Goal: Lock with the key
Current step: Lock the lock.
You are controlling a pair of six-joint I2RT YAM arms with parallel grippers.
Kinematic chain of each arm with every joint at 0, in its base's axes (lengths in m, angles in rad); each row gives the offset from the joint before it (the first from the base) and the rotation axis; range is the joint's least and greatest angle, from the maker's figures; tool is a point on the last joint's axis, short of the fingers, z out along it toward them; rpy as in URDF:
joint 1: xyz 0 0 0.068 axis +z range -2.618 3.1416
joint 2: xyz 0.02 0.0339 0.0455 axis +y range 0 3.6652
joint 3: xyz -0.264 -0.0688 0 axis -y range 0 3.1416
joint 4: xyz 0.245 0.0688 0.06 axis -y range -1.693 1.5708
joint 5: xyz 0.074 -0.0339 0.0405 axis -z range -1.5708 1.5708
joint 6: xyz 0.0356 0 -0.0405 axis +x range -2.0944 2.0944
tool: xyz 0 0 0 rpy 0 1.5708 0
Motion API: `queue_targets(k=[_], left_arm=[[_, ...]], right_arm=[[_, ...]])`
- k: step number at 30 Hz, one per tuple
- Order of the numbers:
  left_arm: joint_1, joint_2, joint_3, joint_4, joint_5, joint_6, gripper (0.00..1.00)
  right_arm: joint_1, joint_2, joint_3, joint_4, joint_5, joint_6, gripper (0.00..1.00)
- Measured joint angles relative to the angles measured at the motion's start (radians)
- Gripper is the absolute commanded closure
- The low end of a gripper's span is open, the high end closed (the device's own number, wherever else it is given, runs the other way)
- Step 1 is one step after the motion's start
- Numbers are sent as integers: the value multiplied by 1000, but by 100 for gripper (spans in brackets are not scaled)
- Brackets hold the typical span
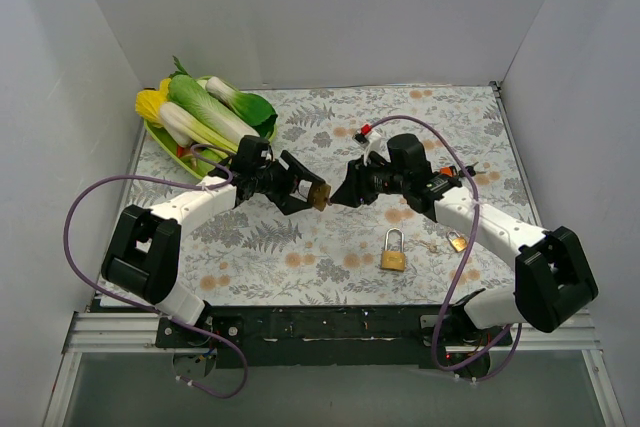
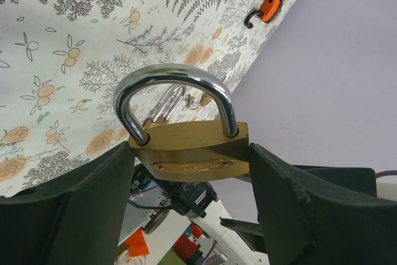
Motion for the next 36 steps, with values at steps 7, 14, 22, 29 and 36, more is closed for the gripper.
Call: queue_targets(k=[7,14,22,29,36], left_arm=[[-13,0,0,2,-1,0,100],[-24,-2,0,3,-1,0,100],[-26,-2,0,3,-5,0,100],[-30,-2,0,-1,-16,0,100],[-35,-2,3,-2,-20,0,100]], right_arm=[[0,35,0,11,-26,30,54],[0,41,-22,29,-30,51,65],[0,41,-35,38,-35,72,75],[0,41,-44,46,-42,94,72],[0,43,-45,53,-41,100,74]])
